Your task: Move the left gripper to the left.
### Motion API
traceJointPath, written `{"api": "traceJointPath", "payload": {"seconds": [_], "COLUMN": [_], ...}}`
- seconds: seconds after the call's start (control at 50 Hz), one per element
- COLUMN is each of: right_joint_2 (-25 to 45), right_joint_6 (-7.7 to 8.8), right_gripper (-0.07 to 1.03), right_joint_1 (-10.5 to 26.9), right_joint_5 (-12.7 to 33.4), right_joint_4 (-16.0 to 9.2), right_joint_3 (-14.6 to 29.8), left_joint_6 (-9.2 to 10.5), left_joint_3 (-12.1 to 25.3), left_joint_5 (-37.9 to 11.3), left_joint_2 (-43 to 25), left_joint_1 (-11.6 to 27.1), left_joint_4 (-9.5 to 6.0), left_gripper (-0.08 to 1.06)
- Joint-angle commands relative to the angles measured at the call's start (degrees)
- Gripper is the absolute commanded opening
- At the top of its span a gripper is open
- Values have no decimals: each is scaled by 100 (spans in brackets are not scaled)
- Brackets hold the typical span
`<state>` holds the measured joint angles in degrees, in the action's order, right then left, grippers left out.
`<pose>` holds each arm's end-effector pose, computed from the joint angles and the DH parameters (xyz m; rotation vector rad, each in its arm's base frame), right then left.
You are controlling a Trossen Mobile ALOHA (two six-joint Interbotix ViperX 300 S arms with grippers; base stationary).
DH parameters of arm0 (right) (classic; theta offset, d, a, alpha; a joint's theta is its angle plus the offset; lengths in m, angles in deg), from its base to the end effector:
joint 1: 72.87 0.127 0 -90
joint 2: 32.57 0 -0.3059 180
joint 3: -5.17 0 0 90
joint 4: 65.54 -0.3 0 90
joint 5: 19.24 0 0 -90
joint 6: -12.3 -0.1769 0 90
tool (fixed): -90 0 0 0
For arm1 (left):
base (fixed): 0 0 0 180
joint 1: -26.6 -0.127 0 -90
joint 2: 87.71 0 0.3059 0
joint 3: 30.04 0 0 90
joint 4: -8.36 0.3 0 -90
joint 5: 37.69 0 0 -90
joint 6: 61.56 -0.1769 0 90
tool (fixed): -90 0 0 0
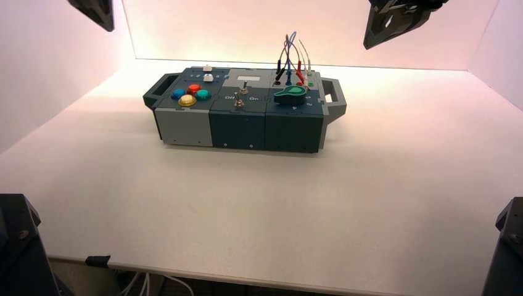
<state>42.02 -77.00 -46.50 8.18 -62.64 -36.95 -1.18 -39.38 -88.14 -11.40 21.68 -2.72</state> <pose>0.2620 0.1253 0.1438 -0.2800 0.9128 0.4305 0.4006 0.0082 0.1396 0.1900 1.2306 -0.3001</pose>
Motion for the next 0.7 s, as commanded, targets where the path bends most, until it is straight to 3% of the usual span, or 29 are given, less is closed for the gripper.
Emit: {"api": "traceJointPath", "payload": {"seconds": [0.02, 0.04, 0.06, 0.14, 0.26, 0.32, 0.7], "right_joint_2": [-79, -79, -79, -79, -79, -79, -79], "right_joint_6": [9, 9, 9, 9, 9, 9, 9], "right_gripper": [-2, -2, -2, -2, -2, -2, -2], "right_joint_1": [0, 0, -9, 0, -9, 0, -9], "right_joint_5": [-18, -18, -18, -9, 9, 9, 9], "right_joint_4": [0, 0, 0, 0, 0, -9, 0], "right_joint_3": [79, 79, 70, 70, 70, 70, 70], "left_joint_6": [-185, -185, -360, -677, -976, -1028, -1046], "left_joint_3": [211, 211, 229, 272, 316, 325, 352], "left_joint_5": [26, 26, 0, -97, -255, -281, -325], "left_joint_2": [-9, -9, -53, -114, -185, -202, -211], "left_joint_1": [-343, -343, -457, -562, -694, -721, -721], "left_joint_4": [-316, -316, -571, -958, -1389, -1468, -1494], "left_gripper": [-3, -3, -3, -3, -3, -3, -3]}}
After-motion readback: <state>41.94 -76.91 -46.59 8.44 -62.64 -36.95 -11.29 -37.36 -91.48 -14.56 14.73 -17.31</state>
